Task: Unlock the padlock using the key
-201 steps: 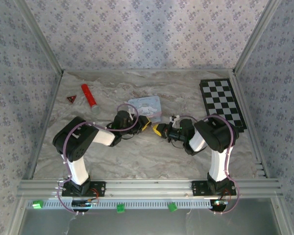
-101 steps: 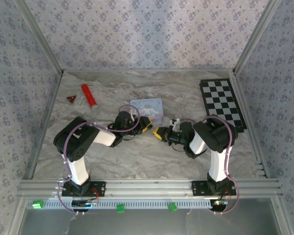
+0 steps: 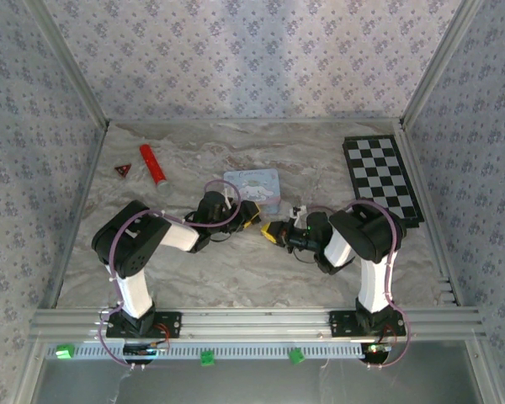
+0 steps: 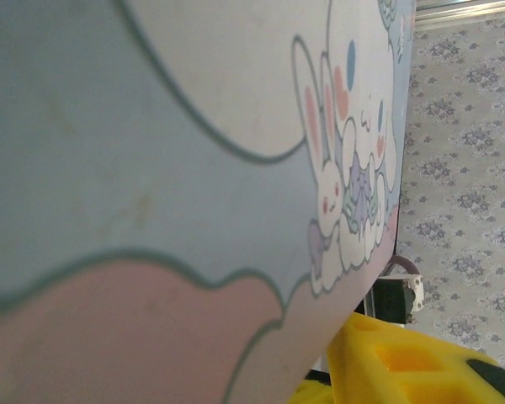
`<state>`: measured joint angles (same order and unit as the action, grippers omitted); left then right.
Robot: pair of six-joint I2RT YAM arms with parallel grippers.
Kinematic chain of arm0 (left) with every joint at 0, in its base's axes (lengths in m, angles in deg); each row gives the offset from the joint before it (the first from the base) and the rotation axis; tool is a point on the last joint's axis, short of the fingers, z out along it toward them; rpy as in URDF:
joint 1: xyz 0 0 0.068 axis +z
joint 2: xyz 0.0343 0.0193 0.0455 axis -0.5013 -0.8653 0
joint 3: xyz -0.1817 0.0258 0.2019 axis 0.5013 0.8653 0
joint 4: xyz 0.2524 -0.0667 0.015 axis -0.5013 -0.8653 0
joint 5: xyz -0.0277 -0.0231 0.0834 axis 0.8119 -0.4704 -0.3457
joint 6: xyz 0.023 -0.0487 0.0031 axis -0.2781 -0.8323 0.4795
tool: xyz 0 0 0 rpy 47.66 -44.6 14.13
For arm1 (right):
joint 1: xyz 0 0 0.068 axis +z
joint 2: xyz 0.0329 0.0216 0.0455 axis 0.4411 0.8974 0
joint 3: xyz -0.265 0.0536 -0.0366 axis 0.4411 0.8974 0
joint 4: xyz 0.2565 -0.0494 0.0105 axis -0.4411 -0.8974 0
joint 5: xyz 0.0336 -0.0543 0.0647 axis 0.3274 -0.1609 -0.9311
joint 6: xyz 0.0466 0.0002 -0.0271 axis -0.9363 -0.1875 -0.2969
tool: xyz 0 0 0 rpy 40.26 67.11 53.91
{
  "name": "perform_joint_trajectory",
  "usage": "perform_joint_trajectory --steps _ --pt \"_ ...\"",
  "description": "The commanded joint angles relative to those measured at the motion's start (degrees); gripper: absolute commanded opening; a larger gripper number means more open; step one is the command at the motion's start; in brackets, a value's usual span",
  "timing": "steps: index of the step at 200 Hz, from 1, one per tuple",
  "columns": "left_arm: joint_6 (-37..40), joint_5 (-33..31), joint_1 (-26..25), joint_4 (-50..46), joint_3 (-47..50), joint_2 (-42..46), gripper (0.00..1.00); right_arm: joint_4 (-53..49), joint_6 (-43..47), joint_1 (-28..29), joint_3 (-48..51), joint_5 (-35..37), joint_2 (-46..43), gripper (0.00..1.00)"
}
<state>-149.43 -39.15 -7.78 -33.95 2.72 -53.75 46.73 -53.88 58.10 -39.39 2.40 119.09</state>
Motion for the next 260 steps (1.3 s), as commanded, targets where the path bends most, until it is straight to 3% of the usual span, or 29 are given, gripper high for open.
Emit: perform_joint_trajectory --steps 1,134,179,231,260 --pt "-1.6 1.3 -0.6 -5.1 -0.6 -1.6 0.42 0.3 1.1 1.1 0.8 0.3 -0.4 0.0" --pt "-2.4 2.6 -1.1 -4.4 -1.5 -1.5 0.17 0.4 0.1 1.2 -0.3 2.5 -1.1 0.0" --pt "-2.2 2.7 -1.3 -4.0 -1.6 -0.9 0.14 0.4 -2.9 0.6 -0.9 2.2 -0.9 0.0" --pt "-6.7 3.2 -1.3 6.7 0.5 -2.6 0.11 0.4 -5.3 0.0 -1.4 1.5 -2.3 0.0" --pt "-6.4 2.1 -1.2 7.8 1.5 -2.0 0.09 0.4 -5.9 -0.6 -1.8 0.6 -2.7 0.0"
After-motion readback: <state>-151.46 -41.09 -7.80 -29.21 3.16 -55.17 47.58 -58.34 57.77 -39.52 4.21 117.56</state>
